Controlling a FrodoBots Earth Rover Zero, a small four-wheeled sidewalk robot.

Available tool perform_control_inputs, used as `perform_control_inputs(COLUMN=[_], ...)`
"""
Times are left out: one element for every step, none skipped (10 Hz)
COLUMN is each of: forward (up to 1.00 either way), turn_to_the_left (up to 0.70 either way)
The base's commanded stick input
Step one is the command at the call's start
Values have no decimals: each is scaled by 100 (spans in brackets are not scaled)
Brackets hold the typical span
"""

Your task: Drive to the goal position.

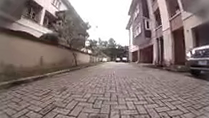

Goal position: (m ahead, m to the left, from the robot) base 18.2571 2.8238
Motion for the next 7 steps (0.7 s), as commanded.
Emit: perform_control_inputs(forward=[50,50,50,50,50,50,50], turn_to_the_left=[0,0,0,0,0,0,0])
